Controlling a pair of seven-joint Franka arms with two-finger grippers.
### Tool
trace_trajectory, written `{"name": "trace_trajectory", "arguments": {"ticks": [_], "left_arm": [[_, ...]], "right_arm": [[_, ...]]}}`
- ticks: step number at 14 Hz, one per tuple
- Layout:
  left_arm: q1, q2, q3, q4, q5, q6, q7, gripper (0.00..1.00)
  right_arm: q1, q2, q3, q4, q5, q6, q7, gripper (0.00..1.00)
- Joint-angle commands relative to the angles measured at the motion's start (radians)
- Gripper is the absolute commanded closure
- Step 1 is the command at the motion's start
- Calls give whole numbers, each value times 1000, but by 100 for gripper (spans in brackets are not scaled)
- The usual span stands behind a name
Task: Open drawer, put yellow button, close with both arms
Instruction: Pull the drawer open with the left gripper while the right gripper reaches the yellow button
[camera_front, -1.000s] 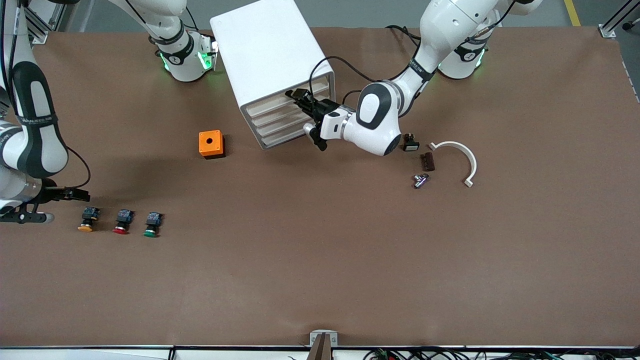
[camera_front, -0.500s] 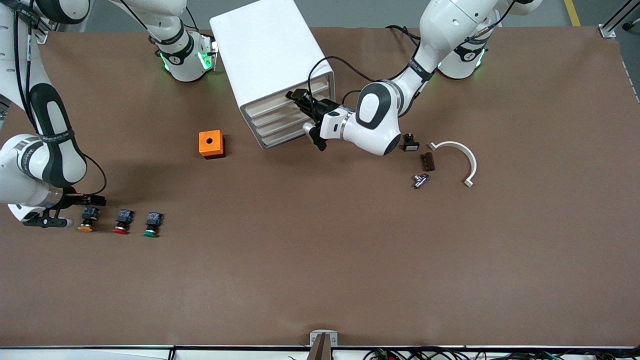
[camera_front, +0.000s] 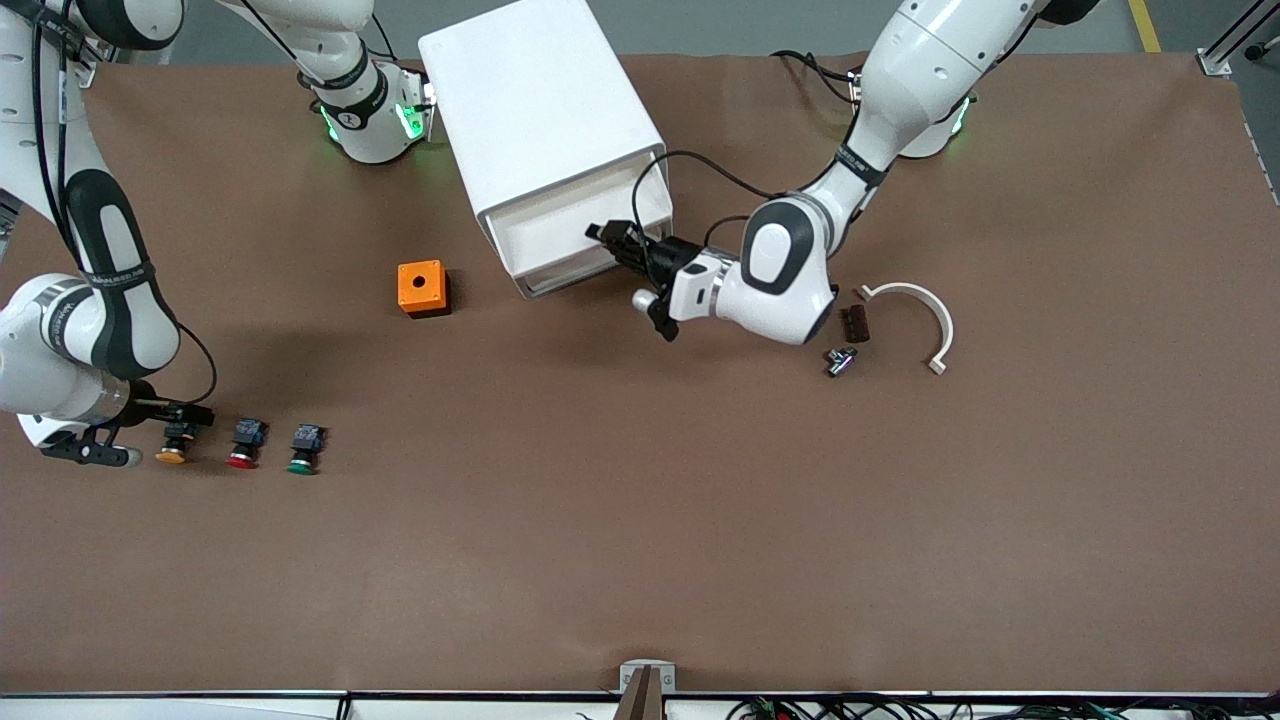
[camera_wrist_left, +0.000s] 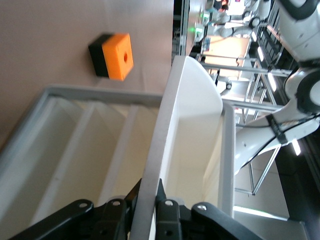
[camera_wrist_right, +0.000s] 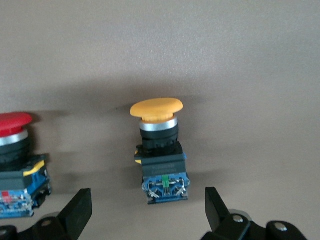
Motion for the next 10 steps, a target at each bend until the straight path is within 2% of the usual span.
{"name": "trace_trajectory", "arguments": {"ticks": [1,6,7,9,10], "left_arm": [[0,47,32,77,7,37,-65,100],[0,74,121,132,11,32,-68,100],[-1,74,121,132,10,32,-78,99],[-1,73,121,131,11,32,-108,93],[-3,68,123,129,11,32,-127,43]], "right_arm": [[-6,44,0,51,10,9,20,0],[-12,67,-1,70,-4,29,17,0],[-12,67,-1,70,-4,29,17,8],[-12,67,-1,70,-4,27,18,36],[-11,67,-1,70,-4,27,18,47]]}}
